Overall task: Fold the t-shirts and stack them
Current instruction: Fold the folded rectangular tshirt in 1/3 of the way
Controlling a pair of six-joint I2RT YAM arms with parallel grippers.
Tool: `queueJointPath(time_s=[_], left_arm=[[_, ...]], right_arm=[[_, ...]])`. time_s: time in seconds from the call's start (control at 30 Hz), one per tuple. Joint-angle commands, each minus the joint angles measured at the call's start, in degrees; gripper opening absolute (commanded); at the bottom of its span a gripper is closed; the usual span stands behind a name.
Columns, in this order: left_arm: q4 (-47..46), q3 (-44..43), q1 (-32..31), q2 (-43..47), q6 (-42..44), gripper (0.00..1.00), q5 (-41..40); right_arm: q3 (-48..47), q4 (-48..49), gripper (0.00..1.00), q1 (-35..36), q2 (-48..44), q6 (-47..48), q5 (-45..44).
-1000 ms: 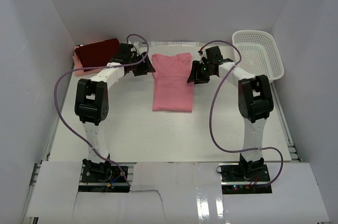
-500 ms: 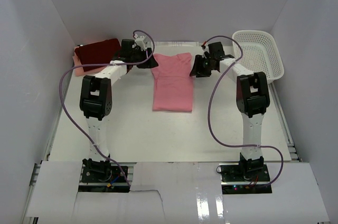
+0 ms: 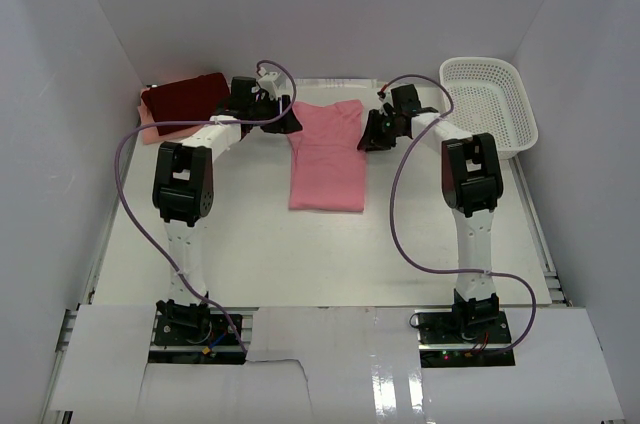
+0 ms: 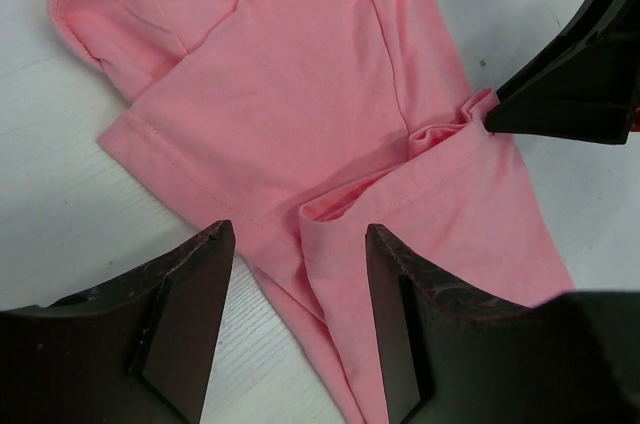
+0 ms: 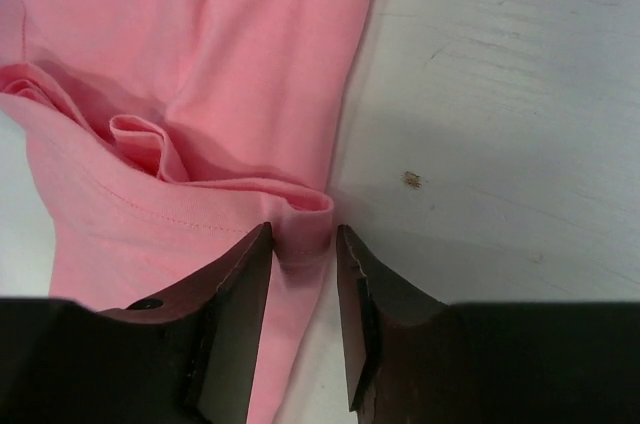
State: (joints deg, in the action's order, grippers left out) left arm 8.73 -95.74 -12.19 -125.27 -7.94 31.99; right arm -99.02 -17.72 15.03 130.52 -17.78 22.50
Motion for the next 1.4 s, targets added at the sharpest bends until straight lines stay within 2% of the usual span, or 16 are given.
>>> queueJointPath(time_s=[0.0, 0.03, 0.1, 0.13, 0.17, 0.8, 1.2, 1.37], left_arm=[[0.93, -1.02, -0.03, 0.12, 2.76, 0.66, 2.47], [1.55, -1.28, -0.03, -0.14, 3.11, 0.66, 2.47], [2.86, -1.55, -0.03, -0.58, 3.9, 0.66, 2.55], [3.04, -1.38, -0.12, -0.59, 4.08, 0.66, 2.73], [3.39, -1.37, -0.21, -0.76, 4.51, 0.66, 2.73], [3.31, -1.02, -1.44, -2.87, 3.9, 0.6, 3.35], [1.29, 1.17, -1.53, 1.34, 4.61, 0.6, -4.82], [-0.72, 2.57, -1.61, 3.28, 4.43, 0.6, -5.62]], right_arm=[[-2.32, 1.98, 0.37, -0.17, 0.7, -0.41, 2.11], [-2.4, 1.98, 0.29, -0.17, 0.96, -0.5, 2.28], [-2.23, 2.33, 0.2, -0.17, 1.14, -0.5, 2.63], [-1.97, 2.51, 0.1, -0.17, 0.88, -0.76, 2.72], [-1.7, 2.77, 0.08, -0.17, 0.79, -0.85, 2.81], [-1.44, 2.77, 0.08, -0.17, 0.0, -0.94, 2.99], [-1.44, 2.86, 0.08, -0.17, 0.26, -0.94, 3.34], [-1.17, 2.69, 0.08, -0.17, 0.17, -1.03, 3.16]])
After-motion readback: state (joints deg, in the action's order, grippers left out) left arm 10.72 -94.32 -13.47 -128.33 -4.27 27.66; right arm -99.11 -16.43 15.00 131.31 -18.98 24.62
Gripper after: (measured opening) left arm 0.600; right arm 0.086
